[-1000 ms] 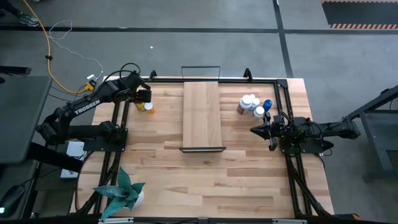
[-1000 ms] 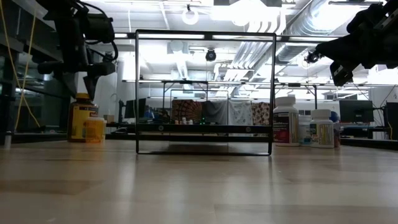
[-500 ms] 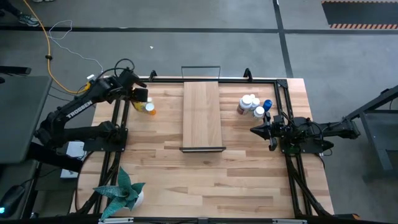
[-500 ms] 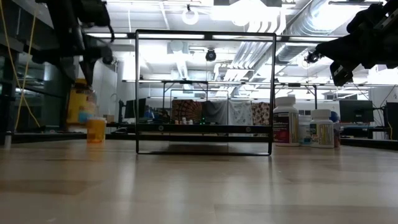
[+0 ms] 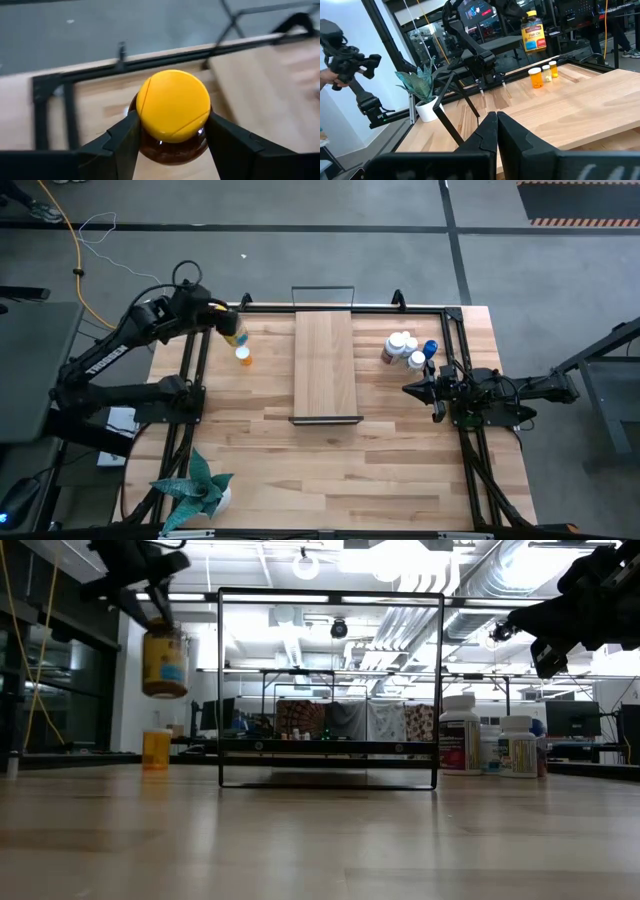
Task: Pick and place medicine bottles onto shelf by color
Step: Put the big yellow medicine bottle on the shelf
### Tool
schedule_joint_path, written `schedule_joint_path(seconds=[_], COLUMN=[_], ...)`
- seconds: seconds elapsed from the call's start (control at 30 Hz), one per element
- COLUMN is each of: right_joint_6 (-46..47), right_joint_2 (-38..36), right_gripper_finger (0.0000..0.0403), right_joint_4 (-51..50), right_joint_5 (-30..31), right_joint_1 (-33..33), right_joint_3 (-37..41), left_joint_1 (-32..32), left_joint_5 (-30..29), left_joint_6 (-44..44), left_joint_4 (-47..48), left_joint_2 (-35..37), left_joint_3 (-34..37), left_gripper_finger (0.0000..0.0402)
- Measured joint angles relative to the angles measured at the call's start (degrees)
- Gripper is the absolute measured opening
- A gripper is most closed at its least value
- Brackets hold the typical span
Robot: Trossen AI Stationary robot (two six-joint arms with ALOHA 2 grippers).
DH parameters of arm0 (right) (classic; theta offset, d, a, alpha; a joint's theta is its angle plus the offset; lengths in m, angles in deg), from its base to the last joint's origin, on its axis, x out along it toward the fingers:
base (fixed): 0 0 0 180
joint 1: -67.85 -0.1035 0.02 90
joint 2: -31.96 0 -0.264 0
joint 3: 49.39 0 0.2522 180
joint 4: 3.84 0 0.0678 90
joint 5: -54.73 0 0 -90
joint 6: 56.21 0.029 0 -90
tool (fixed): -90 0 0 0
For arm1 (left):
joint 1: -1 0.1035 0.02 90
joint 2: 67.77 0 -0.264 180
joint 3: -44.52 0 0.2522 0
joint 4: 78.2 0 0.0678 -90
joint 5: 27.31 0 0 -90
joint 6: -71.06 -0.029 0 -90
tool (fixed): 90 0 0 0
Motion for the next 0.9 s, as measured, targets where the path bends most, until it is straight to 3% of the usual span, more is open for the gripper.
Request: schedule_joint_path(seconds=[0.33, 0.67, 0.9], right_joint_6=[0.0, 0.0, 0.0], right_joint_2=[0.0, 0.0, 0.0], right_gripper_finger=[0.0000, 0.0000, 0.0000], right_joint_4=[0.0, 0.0, 0.0], right_joint_5=[0.0, 0.0, 0.0], right_joint_1=[0.0, 0.0, 0.0], right_joint_3=[0.0, 0.0, 0.0], left_joint_1=[-13.5, -14.4, -14.1], left_joint_5=[1.9, 2.2, 2.7], left_joint_6=[-1.6, -8.7, -10.9], left_joint_4=[-15.6, -24.8, -25.1], left_joint_2=[-13.9, -34.8, -38.2], left_joint_3=[-1.1, -13.3, -14.8], left_gripper_finger=[0.0174, 0.0148, 0.0131])
